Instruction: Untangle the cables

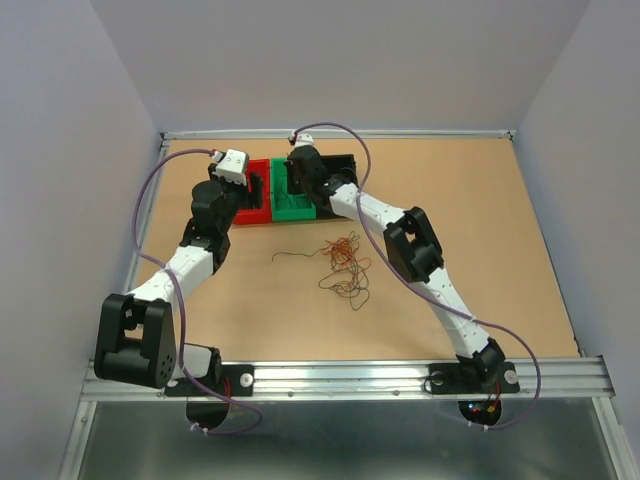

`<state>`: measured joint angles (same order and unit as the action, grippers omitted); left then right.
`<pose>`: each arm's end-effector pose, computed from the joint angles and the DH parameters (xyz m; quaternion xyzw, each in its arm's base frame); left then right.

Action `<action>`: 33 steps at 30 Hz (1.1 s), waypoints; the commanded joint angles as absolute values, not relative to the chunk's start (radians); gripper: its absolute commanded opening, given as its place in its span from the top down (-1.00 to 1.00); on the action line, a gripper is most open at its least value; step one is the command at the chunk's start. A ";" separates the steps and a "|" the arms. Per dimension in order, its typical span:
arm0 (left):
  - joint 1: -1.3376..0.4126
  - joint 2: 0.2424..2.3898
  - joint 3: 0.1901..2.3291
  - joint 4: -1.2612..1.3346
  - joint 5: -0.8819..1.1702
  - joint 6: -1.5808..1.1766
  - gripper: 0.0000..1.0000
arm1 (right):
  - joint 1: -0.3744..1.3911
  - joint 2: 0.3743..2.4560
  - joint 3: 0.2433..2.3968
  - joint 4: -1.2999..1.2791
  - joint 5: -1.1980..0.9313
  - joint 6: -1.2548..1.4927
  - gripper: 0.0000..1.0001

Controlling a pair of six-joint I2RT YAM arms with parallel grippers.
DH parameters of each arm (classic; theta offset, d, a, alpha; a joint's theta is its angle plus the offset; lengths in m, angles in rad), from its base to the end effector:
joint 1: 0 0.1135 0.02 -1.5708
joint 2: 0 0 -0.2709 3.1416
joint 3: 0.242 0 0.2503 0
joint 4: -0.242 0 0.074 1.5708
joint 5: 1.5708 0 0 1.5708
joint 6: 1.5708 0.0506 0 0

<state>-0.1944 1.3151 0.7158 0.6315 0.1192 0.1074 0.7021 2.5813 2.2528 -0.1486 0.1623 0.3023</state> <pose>0.3031 -0.0658 0.2921 0.1467 0.6801 -0.0726 0.7146 0.4702 0.3870 0.1789 -0.1277 0.8428 0.1888 0.4876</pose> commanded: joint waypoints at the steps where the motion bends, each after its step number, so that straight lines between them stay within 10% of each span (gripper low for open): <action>1: -0.192 1.282 0.736 0.698 0.121 0.109 -0.44 | 0.712 2.640 2.283 -0.244 0.242 0.331 0.99; 33: -0.192 1.239 0.712 0.718 0.123 0.110 -0.44 | 0.693 2.519 1.974 -0.222 0.428 0.324 0.99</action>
<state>-0.1944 1.2797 0.7132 0.6621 0.1196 0.1074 0.7715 2.5317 2.0537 -0.1219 0.4484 0.3206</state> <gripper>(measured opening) 0.720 0.021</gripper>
